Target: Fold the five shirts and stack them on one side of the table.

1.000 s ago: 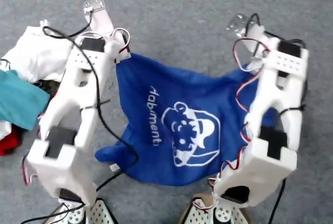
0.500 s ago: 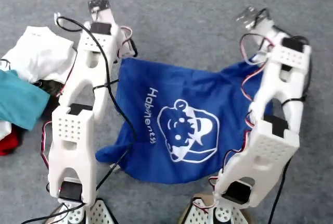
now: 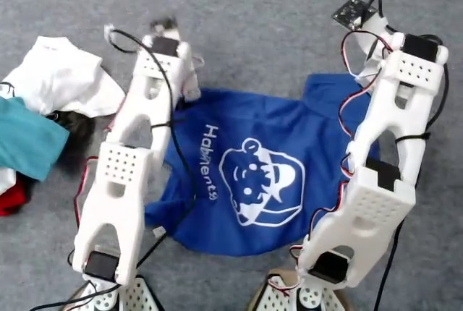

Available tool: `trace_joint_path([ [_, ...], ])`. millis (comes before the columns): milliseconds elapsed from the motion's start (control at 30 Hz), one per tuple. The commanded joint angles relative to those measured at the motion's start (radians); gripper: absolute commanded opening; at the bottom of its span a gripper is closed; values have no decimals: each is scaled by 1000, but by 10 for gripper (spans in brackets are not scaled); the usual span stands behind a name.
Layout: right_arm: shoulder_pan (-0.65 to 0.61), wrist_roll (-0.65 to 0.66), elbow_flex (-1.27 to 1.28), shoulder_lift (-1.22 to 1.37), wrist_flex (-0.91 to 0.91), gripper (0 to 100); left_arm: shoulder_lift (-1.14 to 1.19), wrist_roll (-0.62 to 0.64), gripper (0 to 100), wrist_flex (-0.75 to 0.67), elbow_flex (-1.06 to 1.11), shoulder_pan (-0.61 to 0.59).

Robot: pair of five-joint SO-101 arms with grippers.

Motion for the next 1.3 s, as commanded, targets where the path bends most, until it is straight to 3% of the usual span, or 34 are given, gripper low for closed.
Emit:
trace_joint_path([
  [0,-19,-9,-54,-7,66,37,38,-20,18,83,-40,18],
  [200,-12,-6,-54,-8,143,9,22,-20,18,101,63,25],
  [500,-15,78,-54,-7,147,9,-335,-21,18,98,456,127],
  [667,-16,78,-54,-7,110,12,-481,12,20,91,485,51],
  [867,-21,80,-54,-5,109,12,-608,38,231,80,436,-15],
  [933,-21,78,-54,-1,95,12,-601,55,276,6,431,-29],
  [1100,-21,78,-62,50,84,12,-479,201,260,-288,431,-80],
  [1267,-18,78,-62,65,86,12,-275,222,260,-387,410,-83],
])
